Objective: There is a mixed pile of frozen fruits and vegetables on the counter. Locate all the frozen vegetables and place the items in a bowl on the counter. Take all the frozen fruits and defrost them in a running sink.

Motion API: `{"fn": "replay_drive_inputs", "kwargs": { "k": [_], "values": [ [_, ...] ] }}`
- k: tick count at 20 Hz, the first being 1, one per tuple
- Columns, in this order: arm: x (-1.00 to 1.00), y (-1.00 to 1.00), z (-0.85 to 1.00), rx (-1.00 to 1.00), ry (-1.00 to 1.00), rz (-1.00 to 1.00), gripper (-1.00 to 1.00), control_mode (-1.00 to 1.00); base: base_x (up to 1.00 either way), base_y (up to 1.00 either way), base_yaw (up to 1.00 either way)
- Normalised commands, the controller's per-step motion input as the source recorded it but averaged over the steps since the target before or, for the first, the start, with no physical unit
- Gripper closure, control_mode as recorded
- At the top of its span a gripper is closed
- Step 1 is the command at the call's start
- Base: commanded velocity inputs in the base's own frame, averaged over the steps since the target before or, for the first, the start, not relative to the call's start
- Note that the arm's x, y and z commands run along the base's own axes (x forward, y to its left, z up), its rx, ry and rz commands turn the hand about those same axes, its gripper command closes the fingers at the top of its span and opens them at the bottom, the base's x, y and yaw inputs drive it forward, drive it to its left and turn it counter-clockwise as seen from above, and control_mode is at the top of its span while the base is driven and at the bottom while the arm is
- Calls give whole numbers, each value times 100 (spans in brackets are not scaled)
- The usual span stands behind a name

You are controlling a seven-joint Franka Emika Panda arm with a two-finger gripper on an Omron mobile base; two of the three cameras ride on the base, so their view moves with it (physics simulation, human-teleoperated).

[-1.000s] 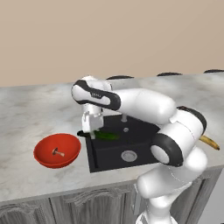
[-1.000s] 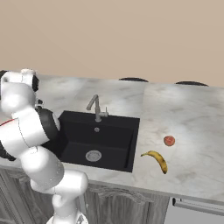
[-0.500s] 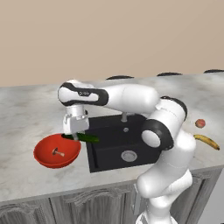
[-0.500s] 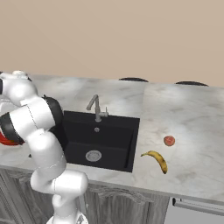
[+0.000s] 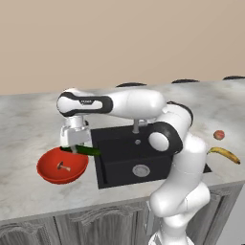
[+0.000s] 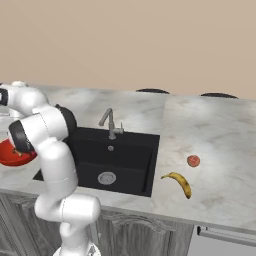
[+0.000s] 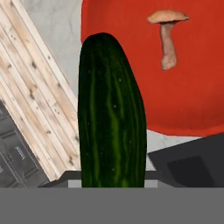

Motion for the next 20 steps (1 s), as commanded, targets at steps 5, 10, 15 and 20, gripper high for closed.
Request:
{"fn": "replay_drive_inputs", "kwargs": {
  "k": [5, 10, 15, 20],
  "values": [
    [28, 28, -11, -9, -5, -5, 100, -100, 0, 0, 0],
    [27, 16, -19, -11, -9, -9, 100, -100, 0, 0, 0],
    [22, 5, -25, -6, -7, -12, 100, -100, 0, 0, 0],
    [11, 17, -22, -3, -3, -12, 100, -100, 0, 0, 0]
  ]
}}
